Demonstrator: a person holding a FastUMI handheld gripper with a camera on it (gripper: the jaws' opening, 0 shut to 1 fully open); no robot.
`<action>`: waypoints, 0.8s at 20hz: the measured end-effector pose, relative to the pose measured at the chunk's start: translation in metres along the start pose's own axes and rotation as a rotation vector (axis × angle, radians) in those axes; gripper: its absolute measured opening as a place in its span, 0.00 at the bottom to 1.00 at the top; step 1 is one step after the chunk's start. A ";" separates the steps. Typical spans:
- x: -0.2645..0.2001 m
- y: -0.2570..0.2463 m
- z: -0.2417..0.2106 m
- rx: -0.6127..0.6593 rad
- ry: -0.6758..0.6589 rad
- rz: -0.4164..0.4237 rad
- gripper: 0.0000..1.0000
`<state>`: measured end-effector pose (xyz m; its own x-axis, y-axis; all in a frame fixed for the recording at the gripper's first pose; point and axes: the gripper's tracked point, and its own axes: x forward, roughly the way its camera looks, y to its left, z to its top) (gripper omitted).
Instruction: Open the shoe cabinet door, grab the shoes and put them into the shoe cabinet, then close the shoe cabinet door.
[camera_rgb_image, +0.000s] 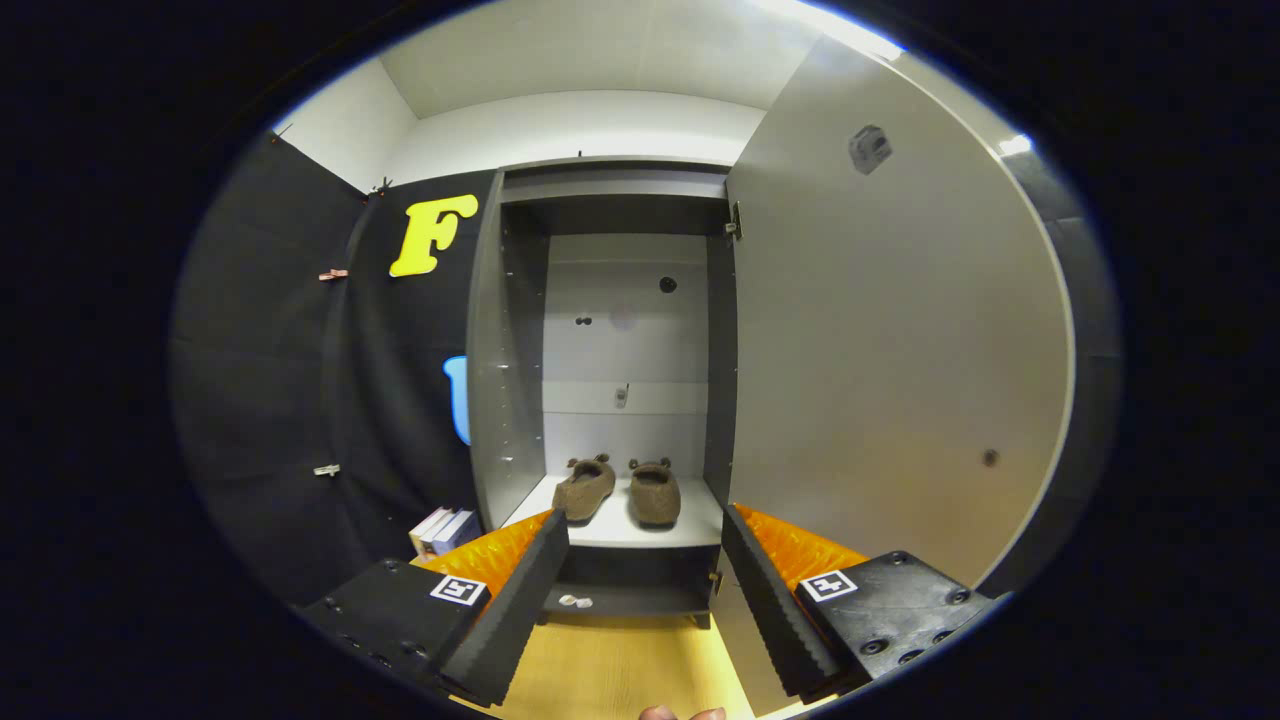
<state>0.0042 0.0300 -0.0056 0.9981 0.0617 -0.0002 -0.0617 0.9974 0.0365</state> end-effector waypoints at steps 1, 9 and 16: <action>-0.014 -0.004 0.001 -0.015 -0.001 0.004 0.98; -0.113 -0.048 0.023 0.020 -0.024 0.138 0.98; -0.138 -0.185 0.028 0.063 -0.026 -0.061 0.97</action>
<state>-0.1224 -0.1646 0.0152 0.9998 -0.0010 0.0218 -0.0012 0.9950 0.1003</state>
